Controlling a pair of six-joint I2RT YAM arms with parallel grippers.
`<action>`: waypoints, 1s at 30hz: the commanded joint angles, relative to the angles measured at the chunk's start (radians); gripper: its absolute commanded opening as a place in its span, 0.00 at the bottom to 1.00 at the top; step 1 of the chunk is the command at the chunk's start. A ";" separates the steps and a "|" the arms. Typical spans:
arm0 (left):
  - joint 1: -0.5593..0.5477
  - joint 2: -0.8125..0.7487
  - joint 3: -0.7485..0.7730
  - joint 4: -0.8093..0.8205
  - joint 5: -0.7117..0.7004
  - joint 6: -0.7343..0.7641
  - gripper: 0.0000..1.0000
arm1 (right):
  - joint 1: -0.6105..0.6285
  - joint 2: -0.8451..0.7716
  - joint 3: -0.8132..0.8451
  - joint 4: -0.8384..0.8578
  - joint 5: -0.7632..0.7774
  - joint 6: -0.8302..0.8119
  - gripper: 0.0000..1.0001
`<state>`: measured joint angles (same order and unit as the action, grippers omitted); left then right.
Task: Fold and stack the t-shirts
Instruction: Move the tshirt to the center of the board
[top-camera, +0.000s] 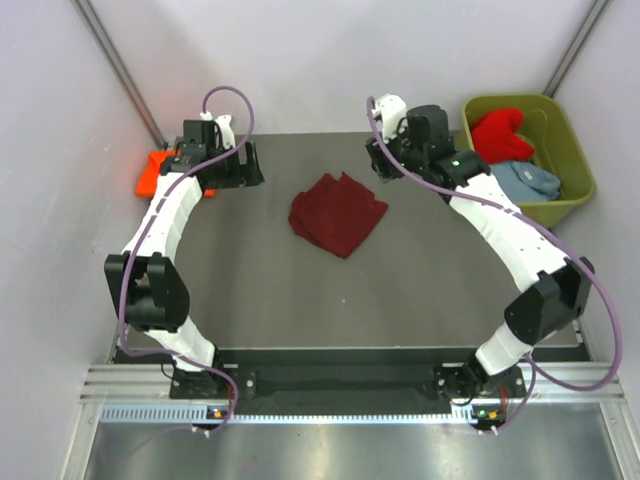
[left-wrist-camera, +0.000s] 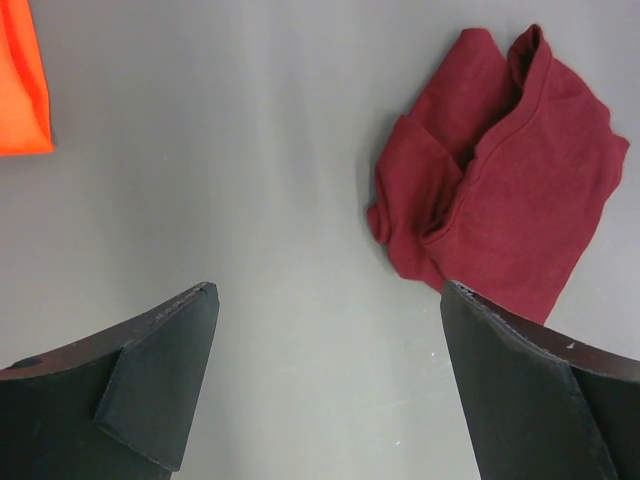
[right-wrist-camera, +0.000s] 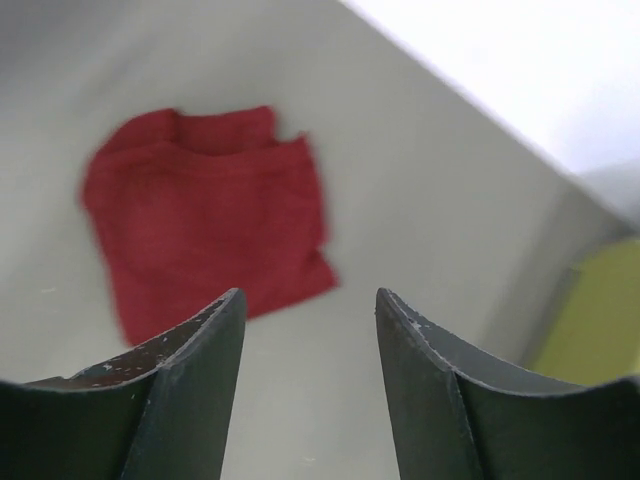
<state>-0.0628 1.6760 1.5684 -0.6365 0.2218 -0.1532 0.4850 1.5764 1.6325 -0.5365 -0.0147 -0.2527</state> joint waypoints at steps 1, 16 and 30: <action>0.015 -0.070 -0.036 0.026 -0.001 0.009 0.96 | 0.020 0.106 0.068 0.018 -0.160 0.096 0.54; 0.126 -0.160 -0.131 0.034 0.047 -0.006 0.88 | 0.144 0.698 0.538 0.010 -0.264 0.247 0.40; 0.147 -0.151 -0.136 0.027 0.082 -0.016 0.88 | 0.162 0.816 0.576 0.035 -0.265 0.276 0.39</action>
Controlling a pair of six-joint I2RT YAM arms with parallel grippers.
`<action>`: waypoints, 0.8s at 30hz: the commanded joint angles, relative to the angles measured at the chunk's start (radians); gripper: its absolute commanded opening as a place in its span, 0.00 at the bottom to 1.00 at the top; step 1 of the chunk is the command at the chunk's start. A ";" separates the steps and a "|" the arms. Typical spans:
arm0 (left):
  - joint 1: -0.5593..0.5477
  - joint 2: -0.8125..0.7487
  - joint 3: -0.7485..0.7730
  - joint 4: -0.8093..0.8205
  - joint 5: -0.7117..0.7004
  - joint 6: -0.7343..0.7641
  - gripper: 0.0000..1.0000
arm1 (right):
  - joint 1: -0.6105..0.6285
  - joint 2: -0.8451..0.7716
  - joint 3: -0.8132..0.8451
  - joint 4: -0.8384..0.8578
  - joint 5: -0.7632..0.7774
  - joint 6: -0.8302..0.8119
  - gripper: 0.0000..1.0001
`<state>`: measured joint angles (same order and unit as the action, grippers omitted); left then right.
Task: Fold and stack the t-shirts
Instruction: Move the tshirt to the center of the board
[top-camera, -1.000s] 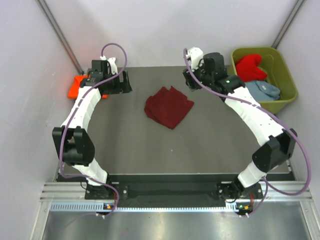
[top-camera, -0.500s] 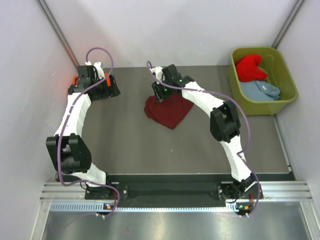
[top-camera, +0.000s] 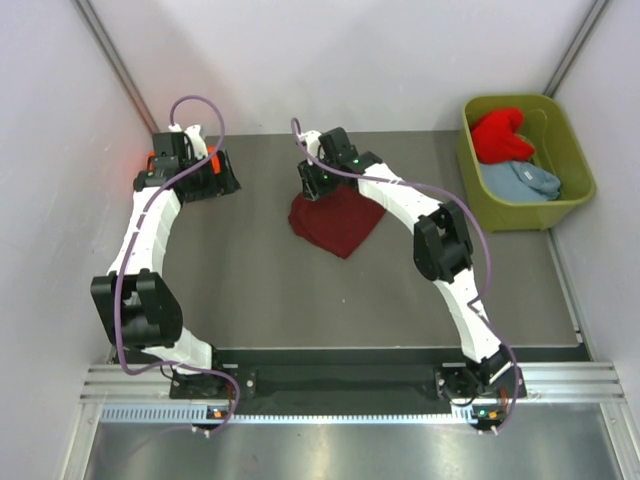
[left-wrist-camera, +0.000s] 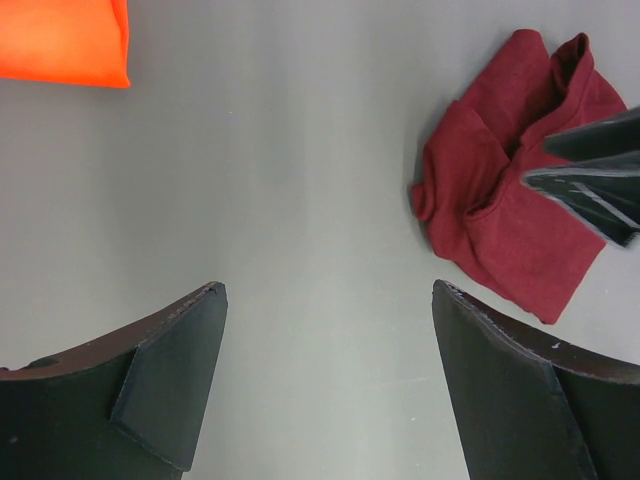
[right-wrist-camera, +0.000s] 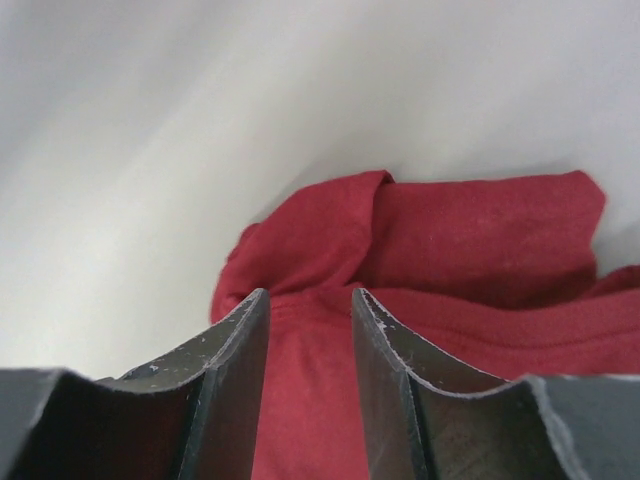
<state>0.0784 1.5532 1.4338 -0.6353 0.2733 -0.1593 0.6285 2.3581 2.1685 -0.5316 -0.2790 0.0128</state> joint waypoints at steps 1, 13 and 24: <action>0.006 -0.025 -0.001 0.028 0.040 -0.011 0.88 | 0.019 0.043 0.050 0.027 0.006 0.007 0.39; 0.006 0.136 0.019 0.089 0.158 -0.085 0.85 | 0.019 0.040 0.051 0.028 0.067 -0.035 0.00; -0.038 0.373 0.152 0.166 0.306 -0.163 0.85 | 0.030 -0.295 0.074 0.024 0.095 -0.062 0.00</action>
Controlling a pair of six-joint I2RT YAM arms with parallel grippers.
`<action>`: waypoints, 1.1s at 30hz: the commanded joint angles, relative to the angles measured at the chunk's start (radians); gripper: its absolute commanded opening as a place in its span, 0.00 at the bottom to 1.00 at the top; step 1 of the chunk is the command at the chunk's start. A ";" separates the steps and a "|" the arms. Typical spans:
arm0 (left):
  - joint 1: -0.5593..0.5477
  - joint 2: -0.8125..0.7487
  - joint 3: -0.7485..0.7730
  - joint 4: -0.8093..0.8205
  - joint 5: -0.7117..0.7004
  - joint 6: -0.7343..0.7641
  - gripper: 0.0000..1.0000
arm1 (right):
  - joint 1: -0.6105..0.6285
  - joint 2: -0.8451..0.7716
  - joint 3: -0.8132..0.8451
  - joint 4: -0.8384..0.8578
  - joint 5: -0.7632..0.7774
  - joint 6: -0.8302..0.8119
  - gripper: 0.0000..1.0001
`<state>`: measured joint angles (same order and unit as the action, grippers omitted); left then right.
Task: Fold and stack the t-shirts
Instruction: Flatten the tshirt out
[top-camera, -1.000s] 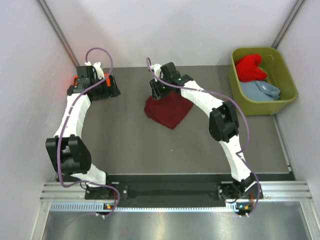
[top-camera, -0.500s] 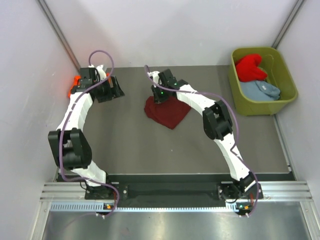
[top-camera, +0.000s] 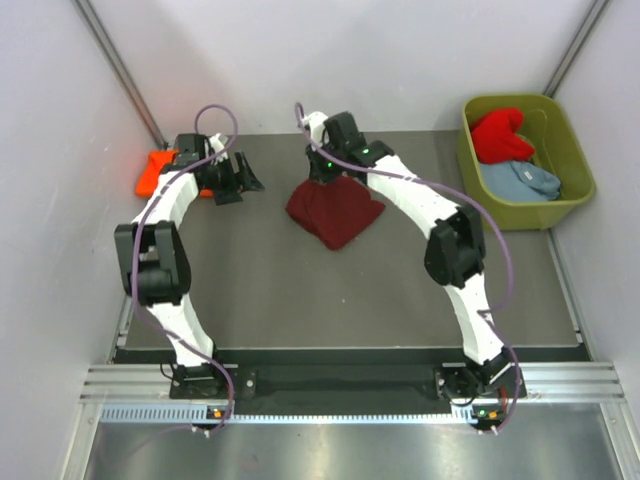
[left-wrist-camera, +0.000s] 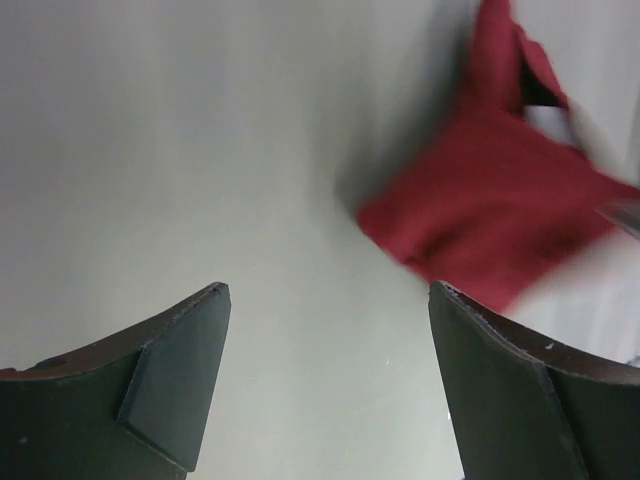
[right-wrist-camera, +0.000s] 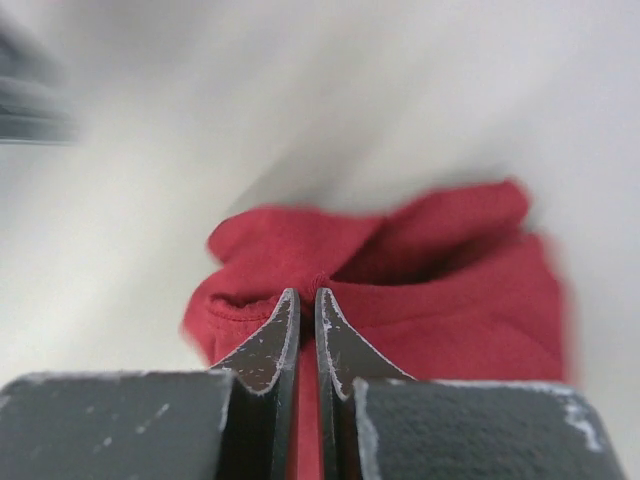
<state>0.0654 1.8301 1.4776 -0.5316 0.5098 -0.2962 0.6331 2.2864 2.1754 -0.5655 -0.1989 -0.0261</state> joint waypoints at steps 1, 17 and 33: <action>-0.044 0.128 0.142 0.061 0.088 -0.026 0.85 | 0.028 -0.247 0.058 0.055 0.022 -0.028 0.00; -0.231 0.407 0.337 0.154 0.319 -0.084 0.15 | 0.062 -0.542 -0.291 -0.030 0.116 -0.219 0.00; 0.022 -0.004 0.218 -0.168 0.220 0.164 0.00 | -0.116 -0.786 -0.631 -0.077 0.242 -0.290 0.00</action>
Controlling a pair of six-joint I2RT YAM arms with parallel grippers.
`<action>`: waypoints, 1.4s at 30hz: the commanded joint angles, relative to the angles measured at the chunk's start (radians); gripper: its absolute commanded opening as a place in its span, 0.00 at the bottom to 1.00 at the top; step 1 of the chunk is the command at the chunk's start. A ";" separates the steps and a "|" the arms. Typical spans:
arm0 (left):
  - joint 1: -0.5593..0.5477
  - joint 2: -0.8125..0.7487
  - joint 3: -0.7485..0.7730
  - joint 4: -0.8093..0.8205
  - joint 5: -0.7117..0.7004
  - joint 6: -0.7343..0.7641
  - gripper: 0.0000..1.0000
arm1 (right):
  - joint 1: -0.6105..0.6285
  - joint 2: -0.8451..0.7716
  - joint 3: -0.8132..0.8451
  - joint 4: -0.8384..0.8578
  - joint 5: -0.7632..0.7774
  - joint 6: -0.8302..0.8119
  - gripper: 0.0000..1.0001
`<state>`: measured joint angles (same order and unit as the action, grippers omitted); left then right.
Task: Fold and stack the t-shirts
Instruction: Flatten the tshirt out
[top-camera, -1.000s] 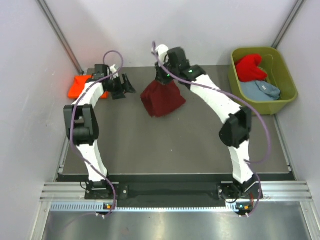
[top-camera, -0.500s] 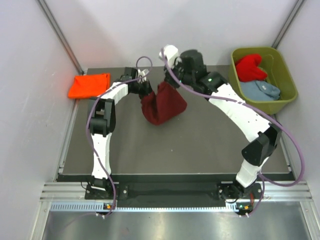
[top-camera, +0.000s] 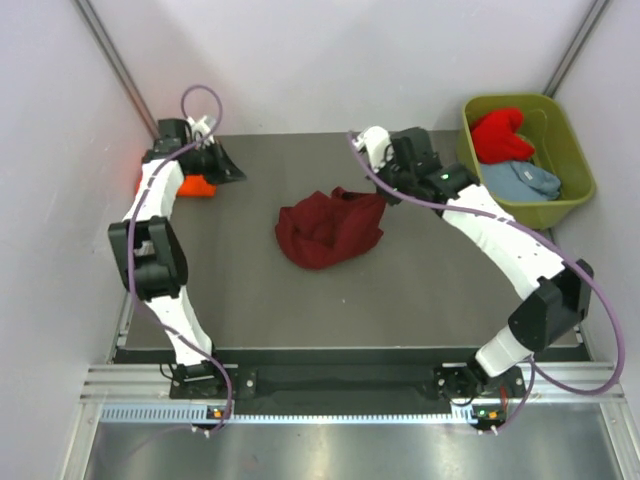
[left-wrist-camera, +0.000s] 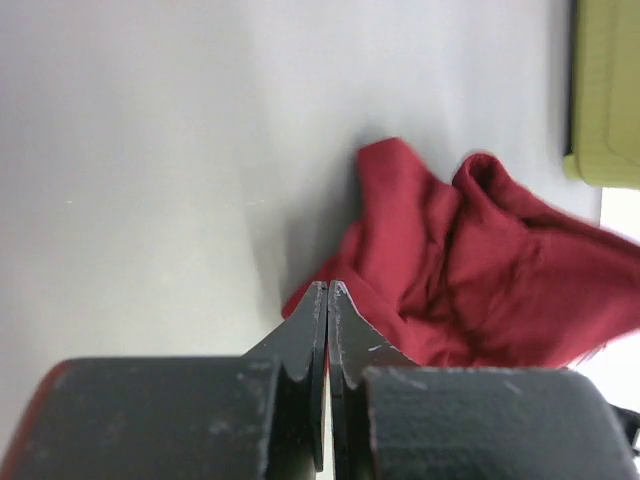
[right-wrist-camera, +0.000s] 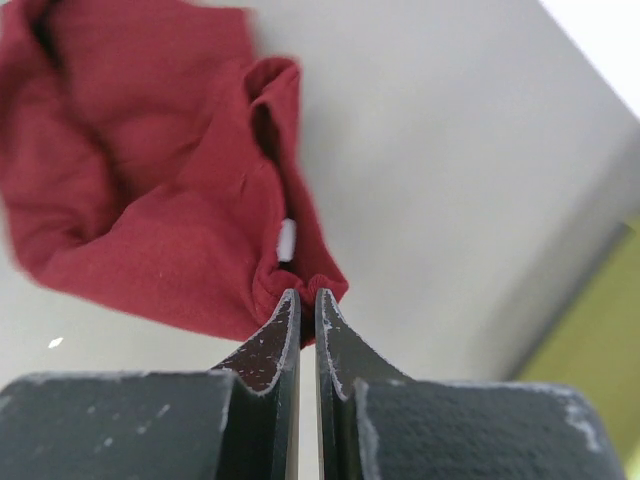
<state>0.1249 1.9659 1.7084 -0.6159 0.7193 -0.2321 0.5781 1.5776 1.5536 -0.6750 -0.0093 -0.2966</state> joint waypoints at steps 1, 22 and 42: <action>-0.037 -0.159 -0.029 -0.085 0.023 0.099 0.00 | -0.076 -0.083 -0.012 0.032 0.051 -0.019 0.00; -0.163 0.286 0.149 -0.110 0.037 0.051 0.68 | -0.118 -0.090 -0.023 0.055 0.029 -0.010 0.00; -0.196 0.165 0.092 -0.111 0.060 0.023 0.00 | -0.146 -0.035 0.008 0.110 0.081 -0.041 0.00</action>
<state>-0.0944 2.2505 1.7397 -0.7265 0.7906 -0.2329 0.4526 1.5276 1.5169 -0.6407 0.0277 -0.3141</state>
